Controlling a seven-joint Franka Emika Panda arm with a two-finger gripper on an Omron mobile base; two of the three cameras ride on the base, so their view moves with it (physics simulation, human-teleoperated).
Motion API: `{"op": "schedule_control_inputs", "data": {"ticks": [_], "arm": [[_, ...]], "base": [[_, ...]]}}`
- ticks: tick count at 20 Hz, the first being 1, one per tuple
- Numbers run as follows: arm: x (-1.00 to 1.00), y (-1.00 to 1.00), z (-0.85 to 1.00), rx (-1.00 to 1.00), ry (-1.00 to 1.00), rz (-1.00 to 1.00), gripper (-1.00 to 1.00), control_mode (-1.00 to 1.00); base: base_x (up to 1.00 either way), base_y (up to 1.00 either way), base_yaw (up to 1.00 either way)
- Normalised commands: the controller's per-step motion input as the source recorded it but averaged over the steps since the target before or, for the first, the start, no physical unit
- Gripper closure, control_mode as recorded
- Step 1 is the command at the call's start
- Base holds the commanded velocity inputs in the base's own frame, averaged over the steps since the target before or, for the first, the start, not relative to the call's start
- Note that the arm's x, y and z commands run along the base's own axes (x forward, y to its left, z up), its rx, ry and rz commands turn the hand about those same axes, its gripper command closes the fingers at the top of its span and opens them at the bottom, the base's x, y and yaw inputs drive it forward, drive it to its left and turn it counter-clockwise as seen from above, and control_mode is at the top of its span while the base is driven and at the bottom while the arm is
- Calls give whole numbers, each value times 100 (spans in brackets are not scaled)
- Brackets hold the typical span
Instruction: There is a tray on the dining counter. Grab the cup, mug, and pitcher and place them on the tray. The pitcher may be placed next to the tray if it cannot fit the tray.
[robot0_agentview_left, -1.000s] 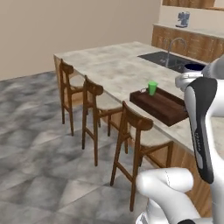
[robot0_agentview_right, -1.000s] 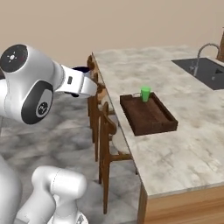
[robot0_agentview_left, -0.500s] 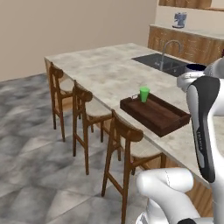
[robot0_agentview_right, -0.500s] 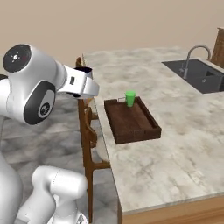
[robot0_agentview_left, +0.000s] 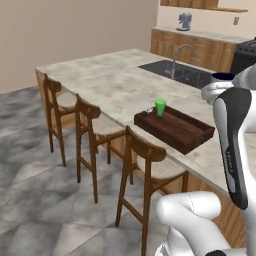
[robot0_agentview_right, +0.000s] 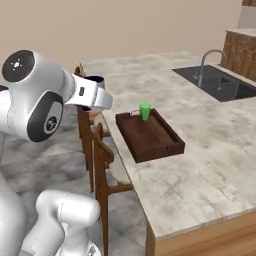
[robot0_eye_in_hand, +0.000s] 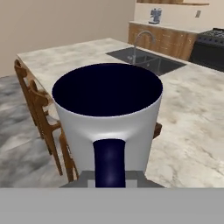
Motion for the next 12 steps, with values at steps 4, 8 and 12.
{"op": "schedule_control_inputs", "data": {"ticks": [4, 8, 12], "arm": [[0, 0, 0, 0, 0, 0, 100, 100], [0, 0, 0, 0, 0, 0, 100, 100], [0, 0, 0, 0, 0, 0, 100, 100]], "base": [[46, 31, -28], [61, 0, -21], [57, -3, -15]]}}
